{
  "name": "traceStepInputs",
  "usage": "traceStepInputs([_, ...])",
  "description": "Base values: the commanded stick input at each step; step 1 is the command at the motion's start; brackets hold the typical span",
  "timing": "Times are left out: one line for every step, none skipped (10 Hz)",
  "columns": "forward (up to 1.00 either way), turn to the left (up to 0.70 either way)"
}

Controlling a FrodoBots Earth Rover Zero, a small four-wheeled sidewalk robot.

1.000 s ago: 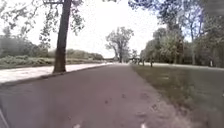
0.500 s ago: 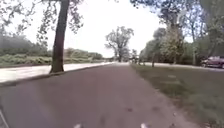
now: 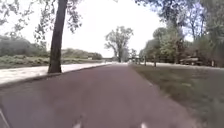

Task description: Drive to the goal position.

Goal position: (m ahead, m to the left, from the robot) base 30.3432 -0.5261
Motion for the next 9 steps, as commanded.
traceStepInputs([1.00, 0.00])
traceStepInputs([1.00, 0.00])
traceStepInputs([1.00, 0.00])
traceStepInputs([1.00, 0.00])
traceStepInputs([1.00, 0.00])
traceStepInputs([1.00, 0.00])
traceStepInputs([1.00, 0.00])
traceStepInputs([1.00, 0.00])
traceStepInputs([1.00, 0.00])
